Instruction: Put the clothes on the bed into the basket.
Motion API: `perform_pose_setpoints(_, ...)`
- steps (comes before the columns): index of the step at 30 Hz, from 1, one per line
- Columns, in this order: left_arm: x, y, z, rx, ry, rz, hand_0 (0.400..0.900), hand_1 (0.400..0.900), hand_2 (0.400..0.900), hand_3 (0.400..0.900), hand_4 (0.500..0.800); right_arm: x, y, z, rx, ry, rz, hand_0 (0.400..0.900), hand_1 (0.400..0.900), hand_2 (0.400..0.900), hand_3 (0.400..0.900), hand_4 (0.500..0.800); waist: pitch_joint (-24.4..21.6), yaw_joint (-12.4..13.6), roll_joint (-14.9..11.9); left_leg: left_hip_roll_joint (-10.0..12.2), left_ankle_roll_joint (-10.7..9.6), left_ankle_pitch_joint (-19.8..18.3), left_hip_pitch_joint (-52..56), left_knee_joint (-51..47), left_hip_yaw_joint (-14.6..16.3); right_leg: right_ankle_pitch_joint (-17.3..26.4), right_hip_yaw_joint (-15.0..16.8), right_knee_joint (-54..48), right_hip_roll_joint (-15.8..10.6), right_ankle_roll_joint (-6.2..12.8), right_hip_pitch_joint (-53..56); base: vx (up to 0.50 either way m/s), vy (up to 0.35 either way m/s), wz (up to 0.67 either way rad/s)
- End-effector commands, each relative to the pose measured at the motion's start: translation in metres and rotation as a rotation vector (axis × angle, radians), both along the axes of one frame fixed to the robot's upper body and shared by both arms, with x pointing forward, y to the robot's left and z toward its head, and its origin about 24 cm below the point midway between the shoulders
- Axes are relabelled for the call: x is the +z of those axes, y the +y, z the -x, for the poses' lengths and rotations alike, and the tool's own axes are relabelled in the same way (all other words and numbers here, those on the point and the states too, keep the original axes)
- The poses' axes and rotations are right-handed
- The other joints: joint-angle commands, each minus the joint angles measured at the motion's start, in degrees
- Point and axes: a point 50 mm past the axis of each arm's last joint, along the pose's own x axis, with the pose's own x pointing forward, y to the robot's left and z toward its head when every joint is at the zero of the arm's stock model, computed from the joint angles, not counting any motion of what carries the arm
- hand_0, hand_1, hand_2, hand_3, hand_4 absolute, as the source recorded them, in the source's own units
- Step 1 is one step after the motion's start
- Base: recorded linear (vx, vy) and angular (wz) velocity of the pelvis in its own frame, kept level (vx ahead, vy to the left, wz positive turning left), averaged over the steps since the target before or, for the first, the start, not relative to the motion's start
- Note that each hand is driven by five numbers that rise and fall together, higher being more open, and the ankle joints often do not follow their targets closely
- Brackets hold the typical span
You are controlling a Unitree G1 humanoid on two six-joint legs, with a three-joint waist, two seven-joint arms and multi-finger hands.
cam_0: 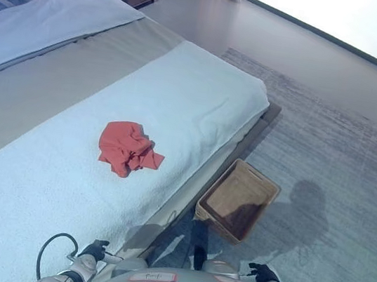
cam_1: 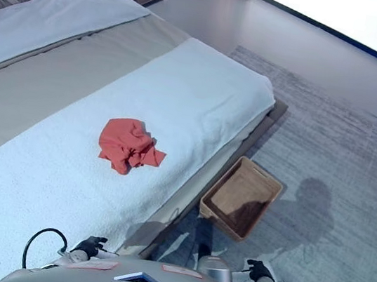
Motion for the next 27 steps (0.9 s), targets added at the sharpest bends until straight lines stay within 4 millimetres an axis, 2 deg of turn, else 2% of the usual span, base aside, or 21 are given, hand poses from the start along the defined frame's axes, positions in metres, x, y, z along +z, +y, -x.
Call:
perform_pose_setpoints(1, 0.007, 0.007, -0.031, -0.032, -0.083, -0.028, 0.900, 0.900, 0.900, 0.900, 0.800, 0.010, -0.019, -0.032, -0.013, -0.073, 0.073, 0.900, 0.900, 0.900, 0.900, 0.800, 1.6, -0.1, 1.3, -1.6, -0.1, -3.8, 2.4, 0.3, 4.9, -2.5, -2.2, 0.2, -0.2, 3.70, 0.6, 0.00, 0.000, 0.00)
perform_pose_setpoints(10, 0.008, 0.011, -0.030, -0.030, -0.080, -0.075, 0.900, 0.900, 0.900, 0.900, 0.800, 0.010, -0.016, -0.034, -0.021, -0.085, 0.079, 0.900, 0.900, 0.900, 0.900, 0.800, 1.5, 0.1, 1.2, -1.6, -0.1, -3.9, 2.5, 0.3, 4.8, -2.7, -2.4, 0.2, -0.1, 3.69, 0.8, 0.00, 0.000, 0.00)
perform_pose_setpoints(13, 0.010, 0.014, -0.034, -0.032, -0.105, -0.104, 0.900, 0.900, 0.900, 0.900, 0.800, 0.010, -0.018, -0.034, -0.034, -0.091, 0.091, 0.900, 0.900, 0.900, 0.900, 0.800, 1.5, 0.1, 1.2, -1.7, -0.2, -3.9, 2.5, 0.3, 4.8, -2.8, -2.7, 0.2, -0.1, 3.73, 0.8, 0.01, 0.002, 0.01)
perform_pose_setpoints(14, 0.015, 0.019, -0.047, -0.039, -0.154, -0.134, 0.900, 0.900, 0.900, 0.900, 0.800, 0.012, -0.021, -0.037, -0.048, -0.102, 0.102, 0.900, 0.900, 0.900, 0.900, 0.800, 1.6, 0.0, 1.2, -1.7, -0.2, -3.9, 2.4, 0.3, 4.8, -2.8, -2.9, 0.2, -0.1, 3.77, 0.8, 0.00, 0.000, 0.00)
perform_pose_setpoints(15, 0.015, 0.019, -0.047, -0.039, -0.154, -0.134, 0.900, 0.900, 0.900, 0.900, 0.800, 0.012, -0.021, -0.037, -0.048, -0.102, 0.102, 0.900, 0.900, 0.900, 0.900, 0.800, 1.6, 0.0, 1.2, -1.7, -0.2, -3.9, 2.4, 0.3, 4.8, -2.8, -2.9, 0.2, -0.1, 3.77, 0.8, 0.04, 0.009, 0.04)
perform_pose_setpoints(16, 0.024, 0.028, -0.067, -0.053, -0.225, -0.173, 0.900, 0.900, 0.900, 0.900, 0.800, 0.014, -0.026, -0.042, -0.065, -0.118, 0.113, 0.900, 0.900, 0.900, 0.900, 0.800, 1.7, -0.1, 1.3, -1.7, -0.3, -3.8, 2.2, 0.3, 4.8, -2.7, -2.8, 0.2, -0.2, 3.83, 0.7, 0.00, 0.000, 0.00)
perform_pose_setpoints(17, 0.024, 0.028, -0.067, -0.053, -0.225, -0.173, 0.900, 0.900, 0.900, 0.900, 0.800, 0.014, -0.026, -0.042, -0.065, -0.118, 0.113, 0.900, 0.900, 0.900, 0.900, 0.800, 1.7, -0.1, 1.3, -1.7, -0.3, -3.8, 2.2, 0.3, 4.8, -2.7, -2.9, 0.2, -0.2, 3.83, 0.7, 0.00, 0.000, 0.00)
perform_pose_setpoints(20, 0.046, 0.047, -0.106, -0.108, -0.328, -0.255, 0.900, 0.900, 0.900, 0.900, 0.800, 0.021, -0.040, -0.051, -0.096, -0.137, 0.142, 0.900, 0.900, 0.900, 0.900, 0.800, 2.0, -0.6, 1.4, -1.7, -0.5, -3.5, 1.4, 0.3, 5.1, -2.3, -2.6, 0.2, -0.3, 4.00, -0.3, 0.01, 0.010, -0.04)
perform_pose_setpoints(23, 0.086, 0.069, -0.159, -0.201, -0.464, -0.379, 0.900, 0.900, 0.900, 0.900, 0.800, 0.032, -0.056, -0.067, -0.129, -0.179, 0.169, 0.900, 0.900, 0.900, 0.900, 0.800, 2.6, -1.2, 1.4, -1.6, -0.6, -2.9, -0.5, 0.3, 5.4, -1.4, -2.3, 0.2, -0.3, 4.27, -2.4, -0.02, 0.012, -0.09)
perform_pose_setpoints(24, 0.107, 0.075, -0.184, -0.232, -0.523, -0.440, 0.900, 0.900, 0.900, 0.900, 0.800, 0.037, -0.066, -0.071, -0.156, -0.190, 0.190, 0.900, 0.900, 0.900, 0.900, 0.800, 3.0, -1.6, 1.4, -1.5, -0.6, -2.4, -1.8, 0.3, 5.5, -0.9, -2.2, 0.2, -0.3, 4.42, -3.7, -0.06, 0.002, -0.08)
perform_pose_setpoints(25, 0.116, 0.075, -0.196, -0.241, -0.562, -0.453, 0.900, 0.900, 0.900, 0.900, 0.800, 0.039, -0.068, -0.074, -0.161, -0.199, 0.194, 0.900, 0.900, 0.900, 0.900, 0.800, 3.2, -1.8, 1.3, -1.4, -0.6, -2.1, -2.9, 0.3, 5.7, -0.6, -2.1, 0.2, -0.3, 4.47, -4.8, -0.07, -0.001, -0.06)
perform_pose_setpoints(26, 0.137, 0.077, -0.216, -0.276, -0.629, -0.508, 0.900, 0.900, 0.900, 0.900, 0.800, 0.041, -0.074, -0.071, -0.194, -0.193, 0.208, 0.900, 0.900, 0.900, 0.900, 0.800, 3.3, -2.0, 1.3, -1.2, -0.7, -1.7, -4.2, 0.3, 5.8, -0.2, -2.1, 0.2, -0.3, 4.54, -6.2, -0.03, -0.005, -0.05)
perform_pose_setpoints(27, 0.147, 0.077, -0.226, -0.286, -0.655, -0.535, 0.900, 0.900, 0.900, 0.900, 0.800, 0.042, -0.078, -0.067, -0.208, -0.187, 0.215, 0.900, 0.900, 0.900, 0.900, 0.800, 3.3, -2.2, 1.3, -1.2, -0.7, -1.4, -5.0, 0.3, 6.0, 0.1, -2.1, 0.2, -0.3, 4.59, -7.0, 0.00, -0.004, -0.03)
